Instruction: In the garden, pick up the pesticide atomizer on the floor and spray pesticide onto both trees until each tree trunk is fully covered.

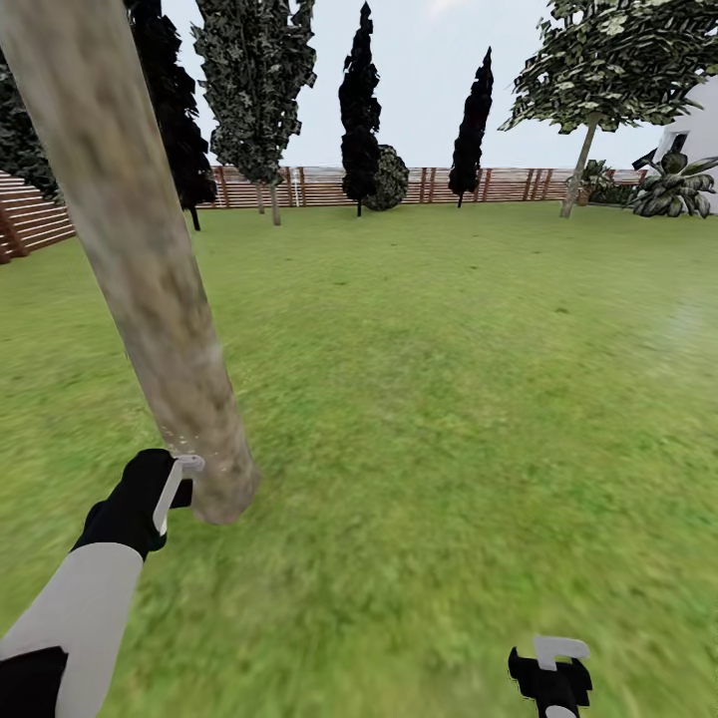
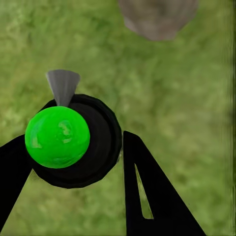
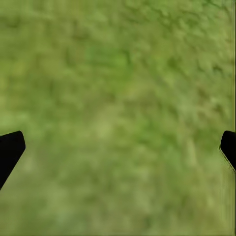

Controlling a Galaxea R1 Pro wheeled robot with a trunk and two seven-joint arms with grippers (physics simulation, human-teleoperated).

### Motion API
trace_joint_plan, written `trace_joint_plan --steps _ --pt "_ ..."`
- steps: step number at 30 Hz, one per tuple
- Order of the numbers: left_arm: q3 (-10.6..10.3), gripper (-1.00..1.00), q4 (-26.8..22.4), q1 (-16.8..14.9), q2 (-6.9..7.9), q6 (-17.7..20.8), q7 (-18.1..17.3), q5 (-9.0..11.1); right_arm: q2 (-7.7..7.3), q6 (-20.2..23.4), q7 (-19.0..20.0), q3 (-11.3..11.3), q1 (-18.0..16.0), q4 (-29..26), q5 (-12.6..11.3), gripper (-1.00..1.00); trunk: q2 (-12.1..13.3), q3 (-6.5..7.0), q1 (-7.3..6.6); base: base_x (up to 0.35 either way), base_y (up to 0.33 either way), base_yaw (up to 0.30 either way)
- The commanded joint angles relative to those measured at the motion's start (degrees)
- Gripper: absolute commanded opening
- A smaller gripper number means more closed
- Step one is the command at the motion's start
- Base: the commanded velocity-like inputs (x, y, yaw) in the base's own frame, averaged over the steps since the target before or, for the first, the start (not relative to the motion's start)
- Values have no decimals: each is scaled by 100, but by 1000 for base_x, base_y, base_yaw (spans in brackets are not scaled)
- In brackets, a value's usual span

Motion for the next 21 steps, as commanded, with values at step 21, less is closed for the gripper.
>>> trace_joint_plan --steps 21 --pt "43 -100 49 -1 4 29 -18 -31 1 -19 -16 -47 -5 11 64 100 -2 -5 1 94 -255 72"
